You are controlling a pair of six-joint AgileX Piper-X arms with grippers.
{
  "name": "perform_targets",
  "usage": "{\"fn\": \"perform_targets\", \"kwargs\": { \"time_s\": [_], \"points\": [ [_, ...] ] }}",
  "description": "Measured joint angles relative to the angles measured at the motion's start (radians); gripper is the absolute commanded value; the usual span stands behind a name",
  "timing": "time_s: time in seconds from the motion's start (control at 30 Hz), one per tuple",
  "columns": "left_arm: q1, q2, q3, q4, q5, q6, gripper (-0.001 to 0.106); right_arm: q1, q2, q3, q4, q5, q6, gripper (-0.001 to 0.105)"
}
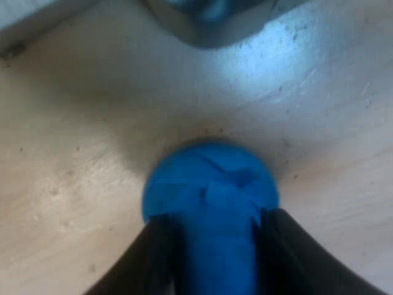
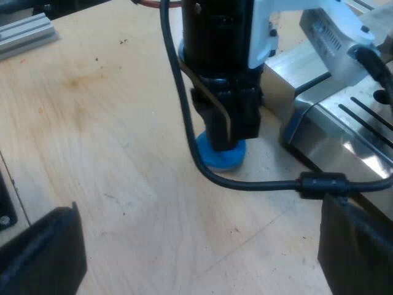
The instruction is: Grind coffee beans and then tamp
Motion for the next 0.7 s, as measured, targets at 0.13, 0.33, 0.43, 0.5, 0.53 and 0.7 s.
{"fn": "perform_targets", "kwargs": {
  "time_s": [0.13, 0.33, 0.43, 0.5, 0.53, 0.7],
  "points": [
    [-0.002, 0.0, -0.001, 0.031, -0.002, 0.002, 0.0, 0.0, -0.006, 0.0, 0.006, 0.0, -0.01, 0.078],
    [-0.037, -0.068, -0.001, 0.054, -0.004, 0.002, 0.0, 0.0, -0.072, 0.0, 0.126, 0.08, -0.043, 0.078],
    [-0.082, -0.138, -0.001, 0.054, -0.004, 0.002, 0.0, -0.003, -0.132, 0.032, 0.148, 0.119, -0.045, 0.078],
    [-0.112, -0.173, -0.001, 0.061, -0.004, 0.002, 0.0, -0.008, -0.175, 0.07, 0.153, 0.132, -0.035, 0.078],
    [-0.132, -0.191, -0.001, 0.069, -0.004, 0.002, 0.0, -0.014, -0.198, 0.099, 0.155, 0.143, -0.015, 0.078],
    [-0.2, -0.22, -0.001, 0.098, -0.004, 0.002, 0.0, -0.03, -0.299, 0.221, 0.159, 0.153, 0.004, 0.078]
  ]
}}
